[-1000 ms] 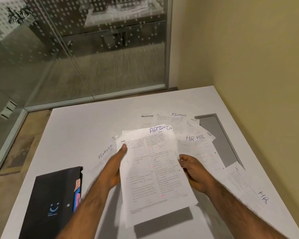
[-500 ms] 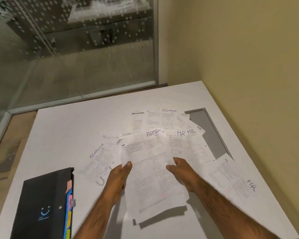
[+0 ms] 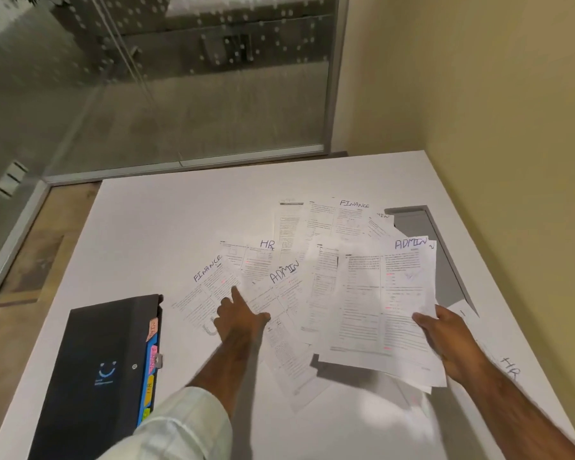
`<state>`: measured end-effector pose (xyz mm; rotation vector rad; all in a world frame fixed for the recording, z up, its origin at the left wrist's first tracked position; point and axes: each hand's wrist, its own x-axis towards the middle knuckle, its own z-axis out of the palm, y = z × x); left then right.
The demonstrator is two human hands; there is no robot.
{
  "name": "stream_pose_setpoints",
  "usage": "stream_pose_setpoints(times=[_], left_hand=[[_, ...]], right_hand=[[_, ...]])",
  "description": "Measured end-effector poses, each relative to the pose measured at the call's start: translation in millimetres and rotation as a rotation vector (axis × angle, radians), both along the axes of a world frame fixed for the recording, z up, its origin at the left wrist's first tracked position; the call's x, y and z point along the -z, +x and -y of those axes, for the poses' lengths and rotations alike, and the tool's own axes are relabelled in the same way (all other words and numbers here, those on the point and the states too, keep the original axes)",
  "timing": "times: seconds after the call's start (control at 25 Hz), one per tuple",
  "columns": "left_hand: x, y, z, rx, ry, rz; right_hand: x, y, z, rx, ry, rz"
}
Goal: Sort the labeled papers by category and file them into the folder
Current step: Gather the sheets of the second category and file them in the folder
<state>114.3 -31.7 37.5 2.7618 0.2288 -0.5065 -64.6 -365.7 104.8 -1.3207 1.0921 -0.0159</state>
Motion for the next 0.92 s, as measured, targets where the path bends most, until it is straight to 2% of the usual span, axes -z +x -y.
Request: stream_pose_setpoints(times=[0.12, 0.24, 0.4, 0.56, 0.64, 0.76, 0.84, 0.92], left_hand=[[8, 10, 0, 0.084, 0.093, 0.000], [18, 17, -1, 0.051, 0.091, 0.054], [7, 18, -1, -0.205, -0.201, 0.114], [-53, 11, -7, -0.092, -0.453, 0.301], [-93, 10, -19, 0.006, -0.493, 0.372], [-148, 18, -47, 0.019, -0.583, 0.427], [-179, 27, -63, -0.041, -0.711, 0.407], [-196, 34, -69, -0.092, -0.754, 0.344]], right_hand=[[-6, -5, -2, -0.004, 0.010, -0.006], [-9, -5, -6, -0.018, -0.001, -0.007], [-9, -1, -11, -0.048, -0.027, 0.003], [-11, 4, -13, -0.063, -0.062, 0.017], [-12, 7, -14, -0.069, -0.089, 0.032], [-9, 14, -19, -0.086, -0.114, 0.059], [-6, 22, -26, -0.111, -0.103, 0.075], [-7, 31, -36, -0.153, -0.090, 0.084]])
